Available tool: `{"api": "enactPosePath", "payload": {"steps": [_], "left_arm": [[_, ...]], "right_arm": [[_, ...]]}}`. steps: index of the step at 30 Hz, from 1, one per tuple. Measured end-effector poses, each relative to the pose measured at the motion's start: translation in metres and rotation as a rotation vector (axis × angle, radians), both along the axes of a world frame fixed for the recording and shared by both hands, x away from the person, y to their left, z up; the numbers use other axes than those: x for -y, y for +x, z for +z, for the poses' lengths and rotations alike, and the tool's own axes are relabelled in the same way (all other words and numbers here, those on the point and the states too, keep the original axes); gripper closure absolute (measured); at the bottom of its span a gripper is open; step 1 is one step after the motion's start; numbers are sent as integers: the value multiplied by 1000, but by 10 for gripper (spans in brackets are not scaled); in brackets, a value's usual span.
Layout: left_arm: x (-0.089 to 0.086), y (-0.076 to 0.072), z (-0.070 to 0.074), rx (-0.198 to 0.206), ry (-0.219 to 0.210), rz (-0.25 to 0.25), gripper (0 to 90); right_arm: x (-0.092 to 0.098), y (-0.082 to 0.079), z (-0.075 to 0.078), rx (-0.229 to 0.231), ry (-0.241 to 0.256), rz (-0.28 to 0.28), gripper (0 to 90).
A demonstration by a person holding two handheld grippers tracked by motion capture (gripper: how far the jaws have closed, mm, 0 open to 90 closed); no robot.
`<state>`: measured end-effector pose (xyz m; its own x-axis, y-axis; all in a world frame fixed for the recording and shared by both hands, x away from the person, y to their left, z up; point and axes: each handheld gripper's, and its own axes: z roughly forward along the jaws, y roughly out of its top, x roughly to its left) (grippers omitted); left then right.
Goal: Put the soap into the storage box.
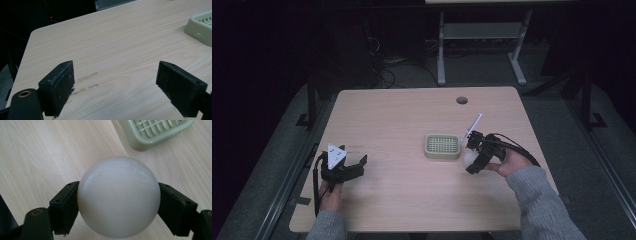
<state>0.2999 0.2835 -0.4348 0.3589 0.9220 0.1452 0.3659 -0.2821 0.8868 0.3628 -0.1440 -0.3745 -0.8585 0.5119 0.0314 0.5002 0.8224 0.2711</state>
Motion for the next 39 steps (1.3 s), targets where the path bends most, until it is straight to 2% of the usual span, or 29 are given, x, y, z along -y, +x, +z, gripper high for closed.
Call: {"api": "enactPosePath", "payload": {"steps": [9, 26, 39], "left_arm": [[-3, 0, 1, 6, -14, 9, 148], [-3, 0, 1, 7, -14, 10, 148], [-3, 0, 1, 6, -12, 6, 149]], "right_arm": [[-8, 10, 6, 3, 11, 11, 225], [-24, 27, 13, 1, -7, 25, 225], [-32, 41, 14, -12, -1, 24, 225]]}}
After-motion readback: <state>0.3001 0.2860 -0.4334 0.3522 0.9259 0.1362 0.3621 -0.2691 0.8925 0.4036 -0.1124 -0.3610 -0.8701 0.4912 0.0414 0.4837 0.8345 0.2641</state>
